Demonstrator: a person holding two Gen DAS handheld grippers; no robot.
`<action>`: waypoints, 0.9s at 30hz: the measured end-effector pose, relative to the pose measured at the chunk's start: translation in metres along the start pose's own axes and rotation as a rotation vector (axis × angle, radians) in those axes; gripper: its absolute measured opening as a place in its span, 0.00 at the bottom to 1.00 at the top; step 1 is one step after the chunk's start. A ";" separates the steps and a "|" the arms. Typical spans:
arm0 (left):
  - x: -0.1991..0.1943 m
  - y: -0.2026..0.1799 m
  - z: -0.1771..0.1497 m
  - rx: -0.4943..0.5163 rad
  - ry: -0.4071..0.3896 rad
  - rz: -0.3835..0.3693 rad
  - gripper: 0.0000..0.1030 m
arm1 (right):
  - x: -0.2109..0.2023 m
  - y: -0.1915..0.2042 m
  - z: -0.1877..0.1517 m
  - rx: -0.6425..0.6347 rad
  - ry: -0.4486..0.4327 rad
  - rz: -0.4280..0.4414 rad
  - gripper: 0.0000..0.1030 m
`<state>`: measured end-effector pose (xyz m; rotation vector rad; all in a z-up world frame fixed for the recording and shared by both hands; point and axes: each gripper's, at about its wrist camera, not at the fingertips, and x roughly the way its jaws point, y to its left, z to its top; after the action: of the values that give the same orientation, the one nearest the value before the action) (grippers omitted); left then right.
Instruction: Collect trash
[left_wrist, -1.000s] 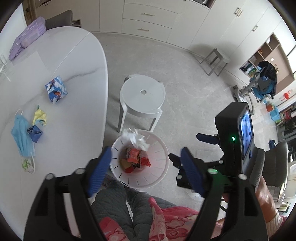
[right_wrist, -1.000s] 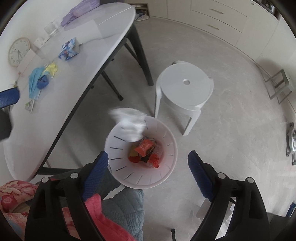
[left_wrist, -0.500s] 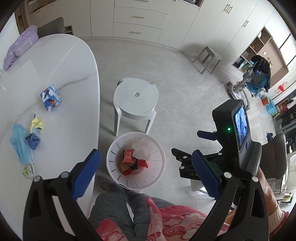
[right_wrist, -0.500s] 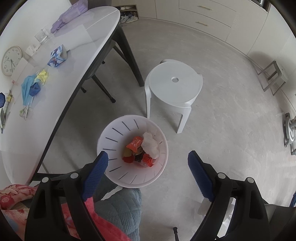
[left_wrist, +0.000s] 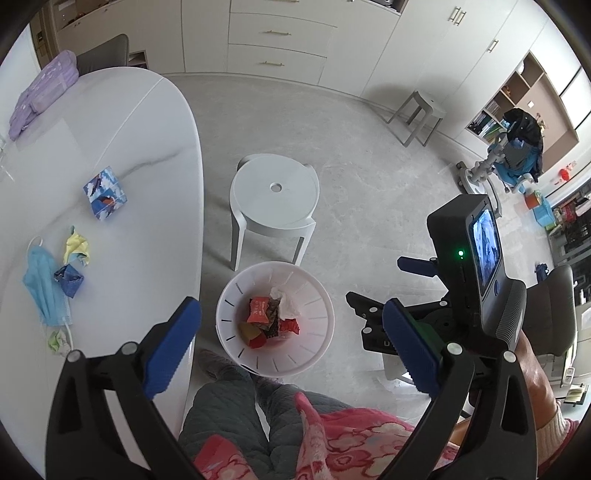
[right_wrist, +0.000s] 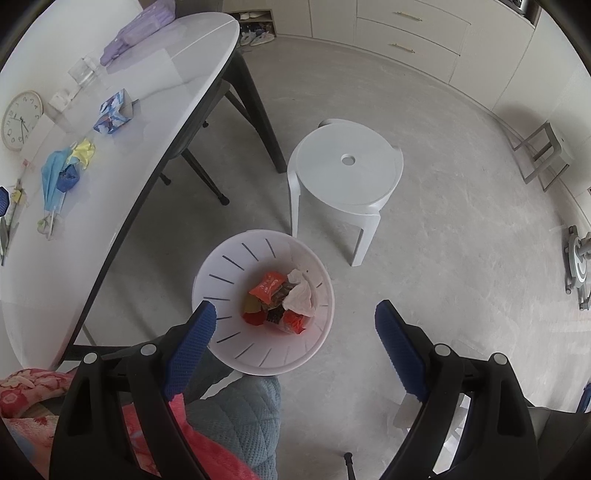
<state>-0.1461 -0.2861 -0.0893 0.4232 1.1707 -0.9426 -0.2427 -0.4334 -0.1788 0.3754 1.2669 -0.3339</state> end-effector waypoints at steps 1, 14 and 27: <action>0.000 0.001 0.000 -0.004 0.000 0.002 0.92 | 0.000 0.002 0.001 -0.002 0.001 0.001 0.85; -0.030 0.096 -0.013 -0.248 -0.068 0.155 0.92 | 0.009 0.061 0.050 -0.118 -0.023 0.037 0.91; -0.067 0.247 -0.062 -0.497 -0.126 0.356 0.92 | 0.021 0.184 0.145 -0.263 -0.071 0.148 0.91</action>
<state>0.0112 -0.0749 -0.0950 0.1567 1.1217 -0.3452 -0.0314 -0.3350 -0.1456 0.2287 1.1880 -0.0528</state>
